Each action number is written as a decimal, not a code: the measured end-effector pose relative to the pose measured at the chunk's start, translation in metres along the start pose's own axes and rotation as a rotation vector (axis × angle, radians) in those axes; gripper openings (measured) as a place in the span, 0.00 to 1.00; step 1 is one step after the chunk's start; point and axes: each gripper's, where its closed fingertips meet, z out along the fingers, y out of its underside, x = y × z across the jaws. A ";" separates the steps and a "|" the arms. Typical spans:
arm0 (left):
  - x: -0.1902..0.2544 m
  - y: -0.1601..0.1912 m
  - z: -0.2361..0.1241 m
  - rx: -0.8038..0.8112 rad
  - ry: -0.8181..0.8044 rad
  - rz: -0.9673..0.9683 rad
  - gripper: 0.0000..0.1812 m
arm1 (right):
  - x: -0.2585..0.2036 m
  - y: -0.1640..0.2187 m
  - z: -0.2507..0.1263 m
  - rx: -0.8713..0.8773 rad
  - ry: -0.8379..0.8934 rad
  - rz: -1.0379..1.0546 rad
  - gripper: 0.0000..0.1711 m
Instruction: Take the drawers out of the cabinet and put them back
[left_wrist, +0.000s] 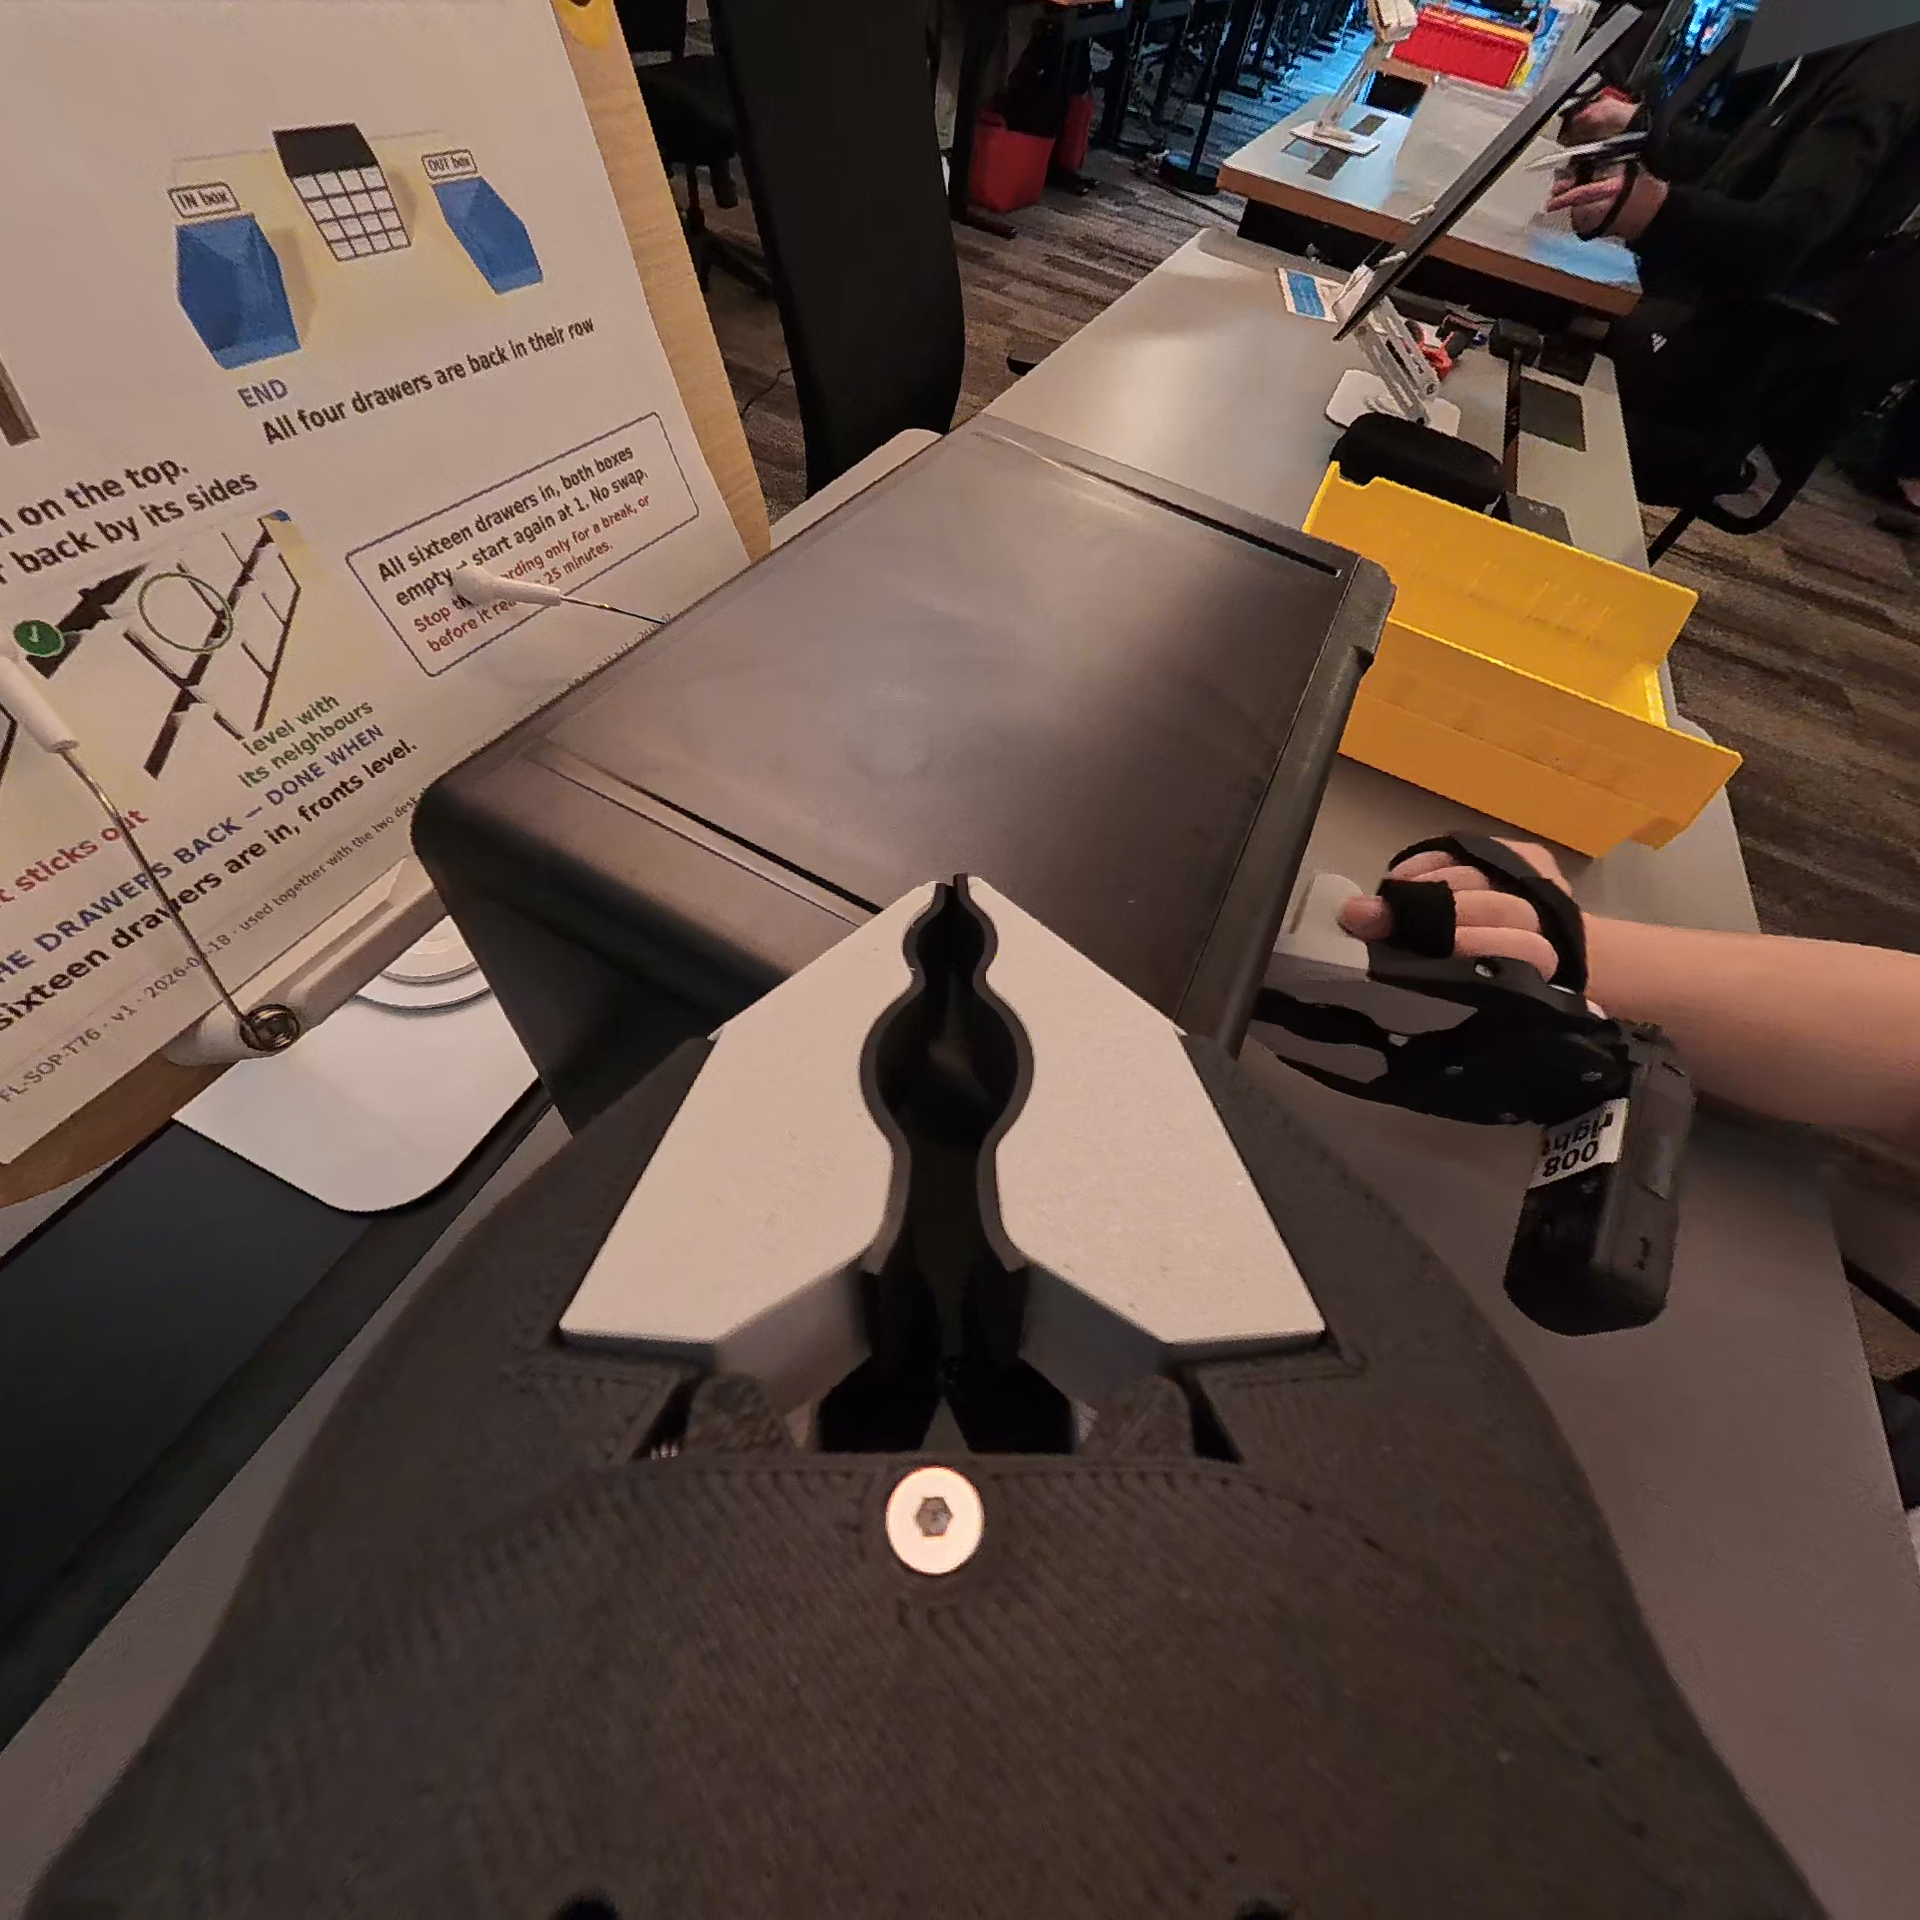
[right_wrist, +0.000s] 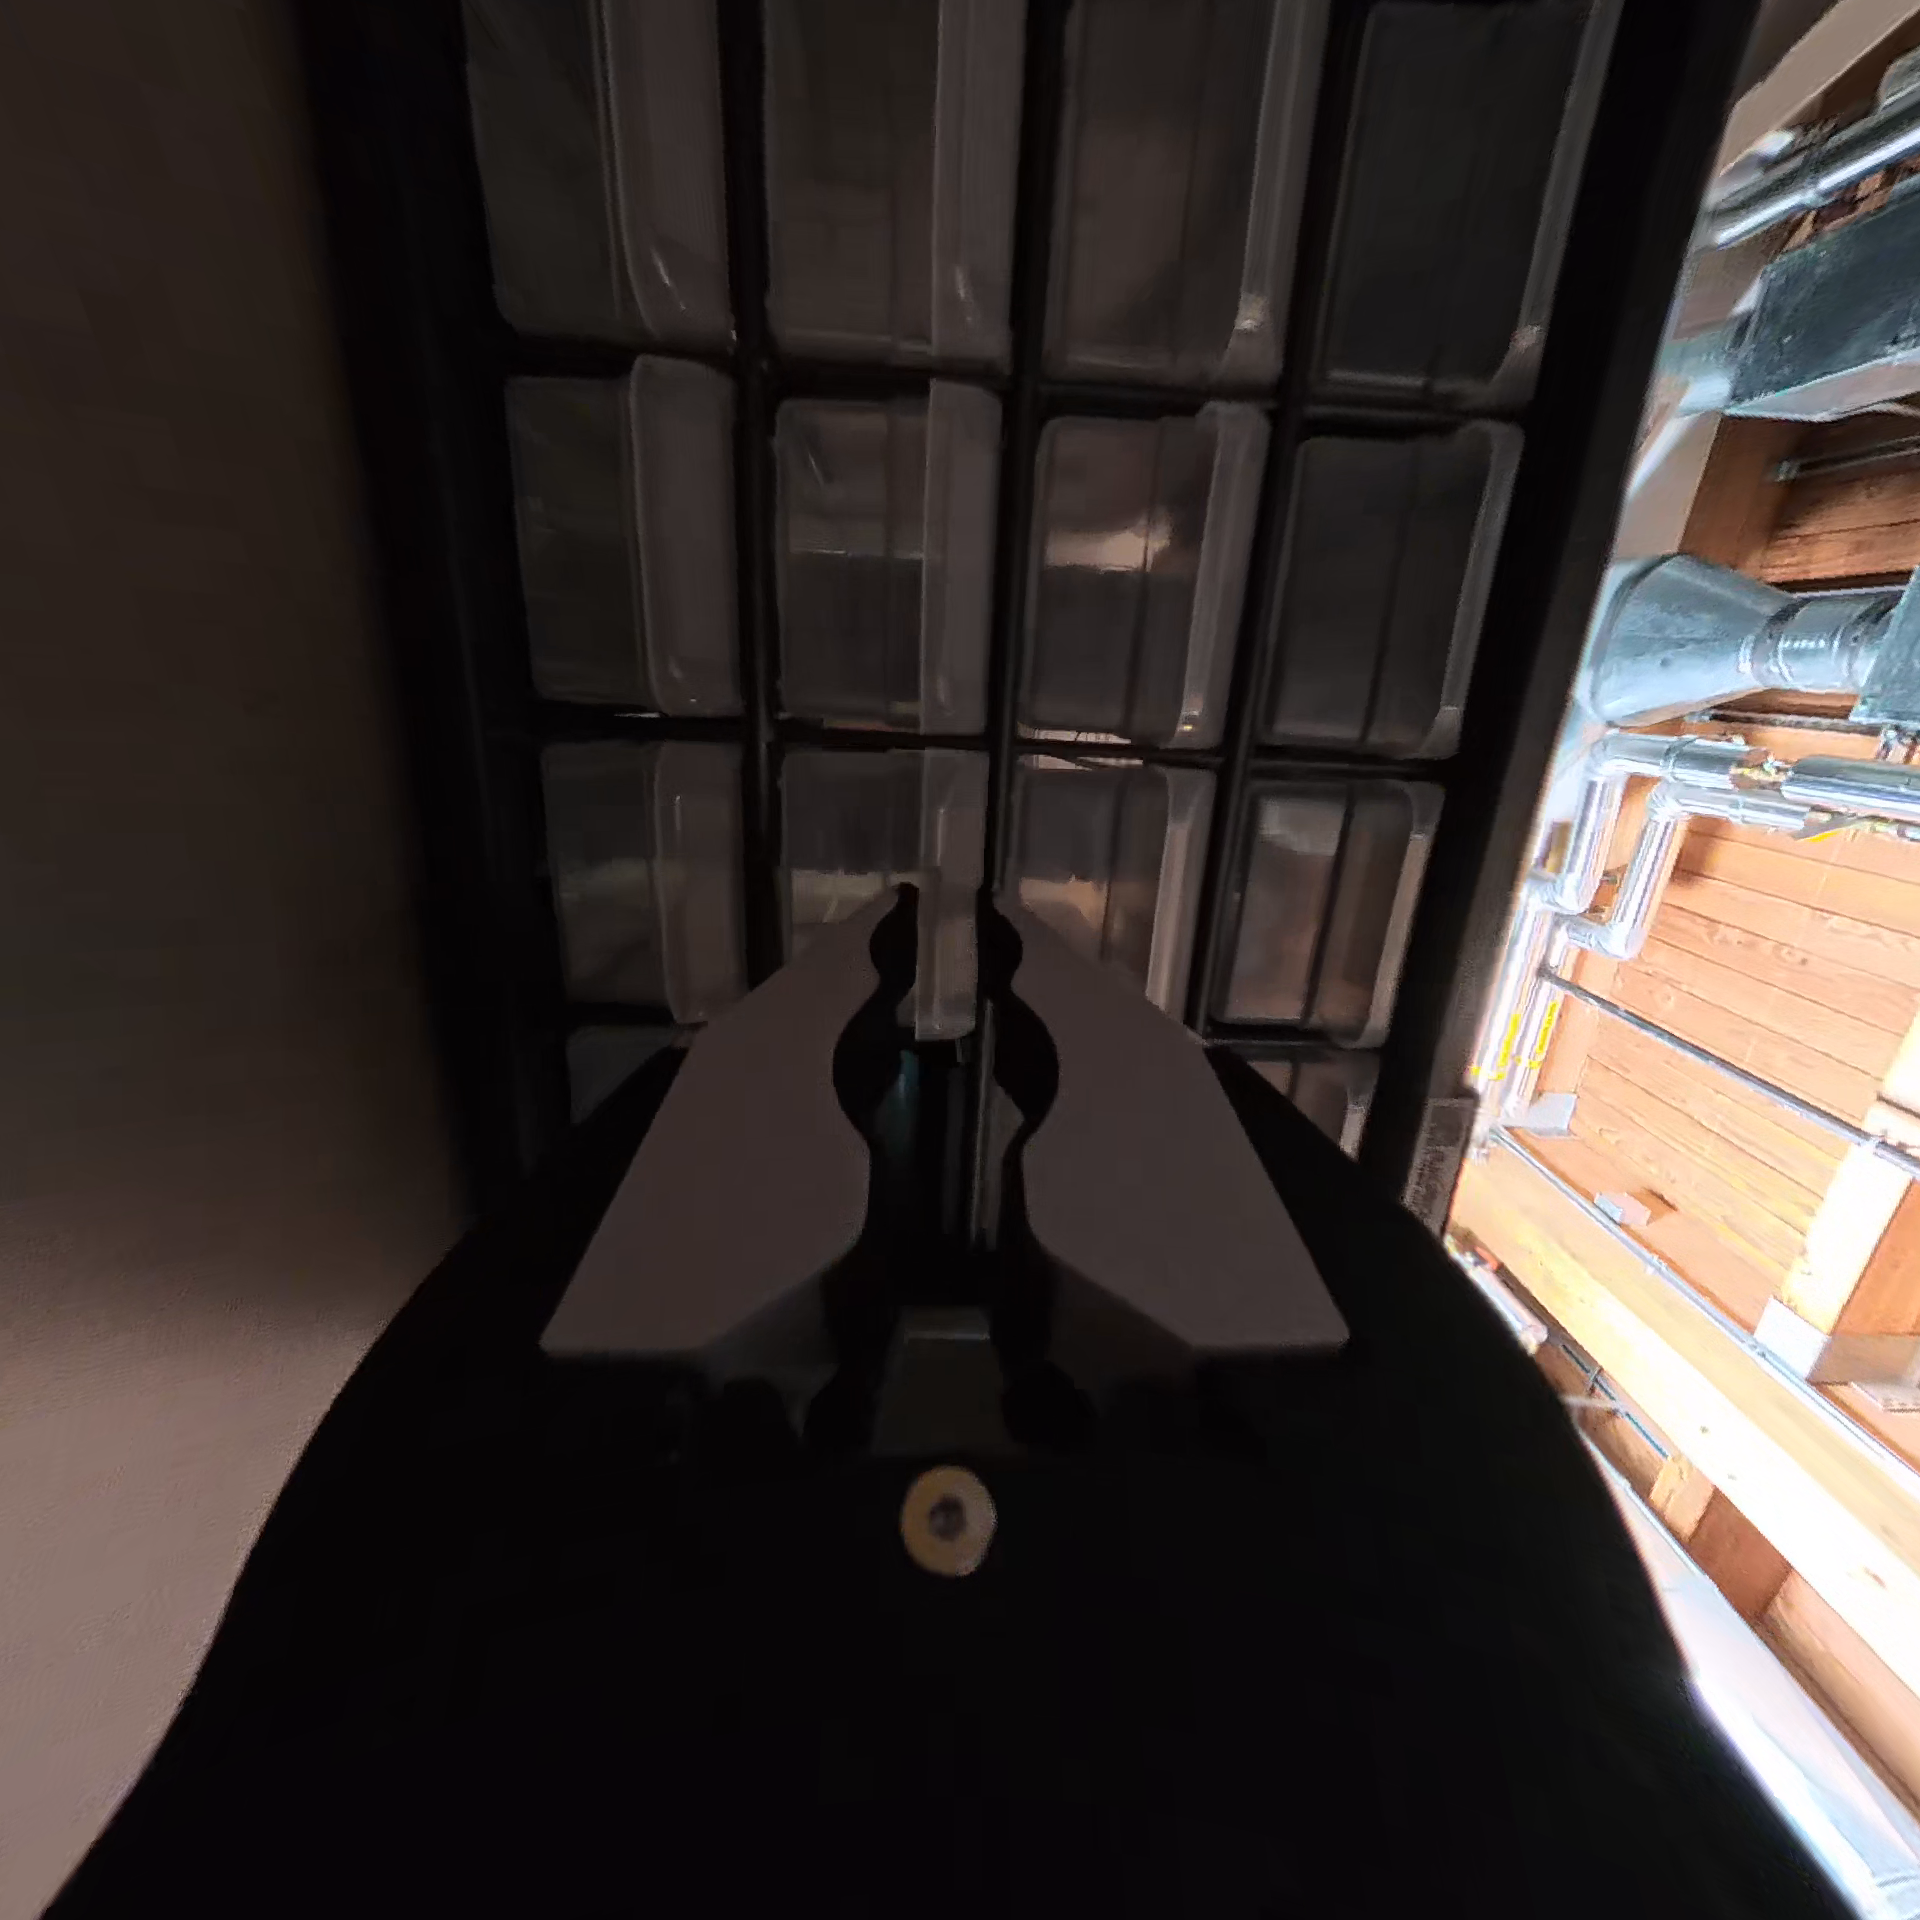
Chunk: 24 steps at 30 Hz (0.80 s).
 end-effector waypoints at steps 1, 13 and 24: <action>0.000 0.000 0.000 0.001 0.002 -0.002 0.00 | -0.001 -0.002 -0.006 0.013 -0.007 -0.005 0.06; 0.000 0.000 0.000 0.005 0.009 -0.011 0.00 | -0.016 -0.011 -0.026 -0.045 -0.605 0.272 0.19; 0.000 0.000 0.000 -0.001 0.003 -0.009 0.00 | -0.031 -0.028 -0.098 -0.057 -1.262 0.436 0.07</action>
